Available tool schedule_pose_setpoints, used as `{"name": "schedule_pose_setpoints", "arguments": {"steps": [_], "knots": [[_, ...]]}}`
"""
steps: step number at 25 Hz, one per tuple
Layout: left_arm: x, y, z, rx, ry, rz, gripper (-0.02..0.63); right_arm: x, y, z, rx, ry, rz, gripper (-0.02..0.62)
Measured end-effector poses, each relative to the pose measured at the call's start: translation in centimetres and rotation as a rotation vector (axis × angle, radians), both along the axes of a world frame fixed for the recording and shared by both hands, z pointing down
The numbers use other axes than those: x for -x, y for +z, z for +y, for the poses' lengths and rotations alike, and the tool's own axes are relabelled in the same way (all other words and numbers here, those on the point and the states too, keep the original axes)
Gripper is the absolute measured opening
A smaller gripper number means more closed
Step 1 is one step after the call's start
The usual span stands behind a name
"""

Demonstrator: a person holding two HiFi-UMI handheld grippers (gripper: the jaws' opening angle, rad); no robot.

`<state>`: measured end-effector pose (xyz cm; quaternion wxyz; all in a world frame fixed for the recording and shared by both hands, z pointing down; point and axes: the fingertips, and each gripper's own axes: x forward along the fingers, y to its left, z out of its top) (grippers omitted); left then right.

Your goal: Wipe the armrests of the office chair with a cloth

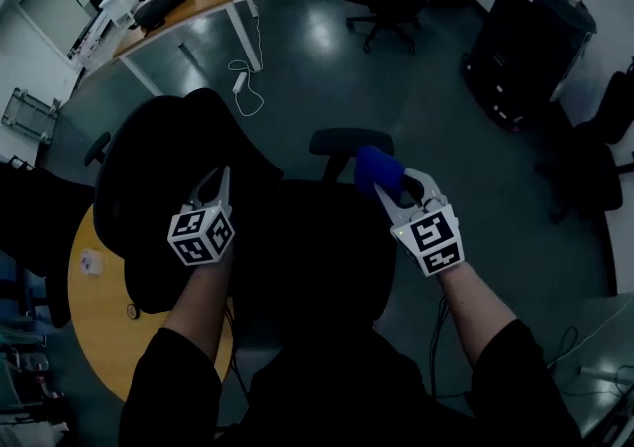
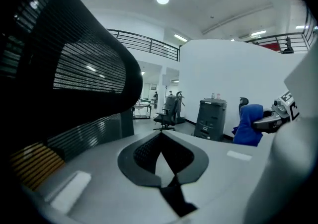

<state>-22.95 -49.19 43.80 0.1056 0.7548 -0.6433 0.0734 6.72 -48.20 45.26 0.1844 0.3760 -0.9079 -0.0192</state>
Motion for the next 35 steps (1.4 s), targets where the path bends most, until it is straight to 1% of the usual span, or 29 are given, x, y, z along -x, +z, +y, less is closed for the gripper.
{"name": "schedule_pose_setpoints", "arguments": {"steps": [2,4,8,10,12,14,17,20,23,26,28,30,32,35], "knots": [[1.0,0.5,-1.5,0.010,-0.012,-0.042,0.017,1.0,1.3,-2.7,0.013,-0.025,0.022,0.101],[1.3,0.9,-2.9,0.015,-0.008,-0.068,0.017,1.9,2.4,-4.9,0.024,-0.047,0.049,0.101],[2.9,2.0,-5.3,0.018,-0.023,-0.070,0.017,3.7,4.4,-9.2,0.064,-0.051,0.085,0.101],[3.8,3.2,-5.7,0.030,-0.031,-0.069,0.017,4.6,5.6,-11.1,0.095,-0.044,0.108,0.101],[4.6,4.3,-5.5,0.039,-0.037,-0.064,0.017,6.1,6.7,-13.1,0.098,-0.053,0.157,0.101],[5.2,4.7,-5.4,0.037,-0.040,-0.058,0.017,7.9,7.4,-15.2,0.054,-0.084,0.253,0.101],[5.0,4.9,-5.2,0.021,-0.037,-0.051,0.017,10.8,8.7,-18.4,-0.051,-0.162,0.457,0.101],[4.9,4.7,-5.3,-0.001,-0.040,-0.034,0.017,14.1,11.3,-20.8,-0.151,-0.287,0.682,0.101],[5.3,4.4,-5.5,-0.022,-0.051,0.027,0.017,16.0,15.5,-22.1,-0.237,-0.431,0.908,0.100],[5.8,4.0,-5.2,-0.039,-0.047,0.072,0.017,17.2,19.3,-22.4,-0.263,-0.543,1.052,0.100],[6.0,3.7,-5.2,-0.046,-0.040,0.090,0.017,17.4,20.8,-22.7,-0.251,-0.585,1.103,0.100],[6.1,3.5,-5.2,-0.046,-0.034,0.107,0.017,16.9,21.7,-22.8,-0.213,-0.597,1.119,0.100],[6.2,3.4,-5.1,-0.046,-0.028,0.121,0.017,16.0,22.2,-22.9,-0.170,-0.584,1.115,0.100],[6.4,3.4,-5.1,-0.049,-0.025,0.123,0.017,14.2,22.2,-23.2,-0.138,-0.551,1.109,0.100]]}}
